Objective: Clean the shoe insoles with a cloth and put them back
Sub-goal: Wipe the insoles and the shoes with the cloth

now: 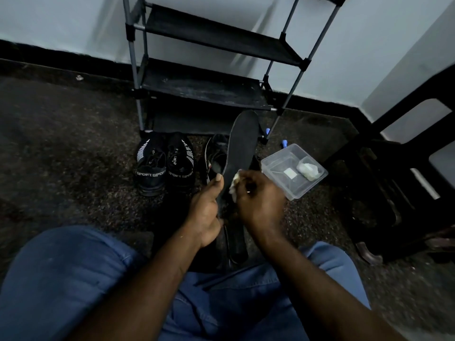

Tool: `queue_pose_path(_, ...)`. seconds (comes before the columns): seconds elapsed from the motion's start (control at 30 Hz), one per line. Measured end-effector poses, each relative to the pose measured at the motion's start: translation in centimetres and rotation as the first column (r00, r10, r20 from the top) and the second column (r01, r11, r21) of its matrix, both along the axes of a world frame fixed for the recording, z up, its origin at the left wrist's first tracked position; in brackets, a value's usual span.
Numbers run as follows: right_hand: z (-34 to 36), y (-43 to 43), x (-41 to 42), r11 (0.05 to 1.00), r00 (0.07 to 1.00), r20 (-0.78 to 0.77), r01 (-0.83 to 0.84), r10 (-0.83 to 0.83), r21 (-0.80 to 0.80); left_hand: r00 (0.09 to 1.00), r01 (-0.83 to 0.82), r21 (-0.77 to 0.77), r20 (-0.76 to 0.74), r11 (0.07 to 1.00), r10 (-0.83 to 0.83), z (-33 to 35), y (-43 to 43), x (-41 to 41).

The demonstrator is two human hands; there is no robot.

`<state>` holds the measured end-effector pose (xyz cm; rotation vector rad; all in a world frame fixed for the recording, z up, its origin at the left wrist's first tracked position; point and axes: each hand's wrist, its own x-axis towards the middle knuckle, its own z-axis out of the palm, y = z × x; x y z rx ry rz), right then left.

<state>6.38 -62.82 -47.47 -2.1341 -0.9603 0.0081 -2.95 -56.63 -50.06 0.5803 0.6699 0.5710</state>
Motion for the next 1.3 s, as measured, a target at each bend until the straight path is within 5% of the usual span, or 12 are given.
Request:
queue_pose_path(0.13,-1.0,-0.9,-2.0,0.994,0.99,0.089,-0.105,0.107,-0.027,0.999,-0.035,0.003,-0.008,0.999,0.035,-0.1,0.2,0.2)
queue_pose_path(0.33,0.3,0.9,2.2,0.997,0.992,-0.104,0.071,-0.066,0.043,1.0,0.021,0.031,0.0,0.999,-0.021,-0.1,-0.3,-0.4)
queue_pose_path(0.77,-2.2,-2.6,-2.3,0.97,0.946,0.241,-0.183,0.218,-0.159,1.0,0.005,-0.024,-0.017,1.0,-0.005,-1.4,0.1,0.5)
queue_pose_path(0.9,-0.5,-0.8,-0.5,0.993,0.924,0.365,-0.082,0.109,-0.09,0.999,0.048,-0.019,0.022,0.999,-0.047,-0.8,-0.1,0.4)
queue_pose_path(1.03,1.2,1.9,1.7,0.989,0.928,0.368,0.003,0.051,-0.145,0.995,0.074,-0.048,0.069,0.996,-0.071,-1.4,-0.8,0.5)
queue_pose_path(1.3,-0.6,-0.4,-2.2,0.98,0.942,0.283,-0.149,0.181,-0.132,0.999,0.04,-0.03,0.005,0.999,-0.04,-1.4,-0.2,0.2)
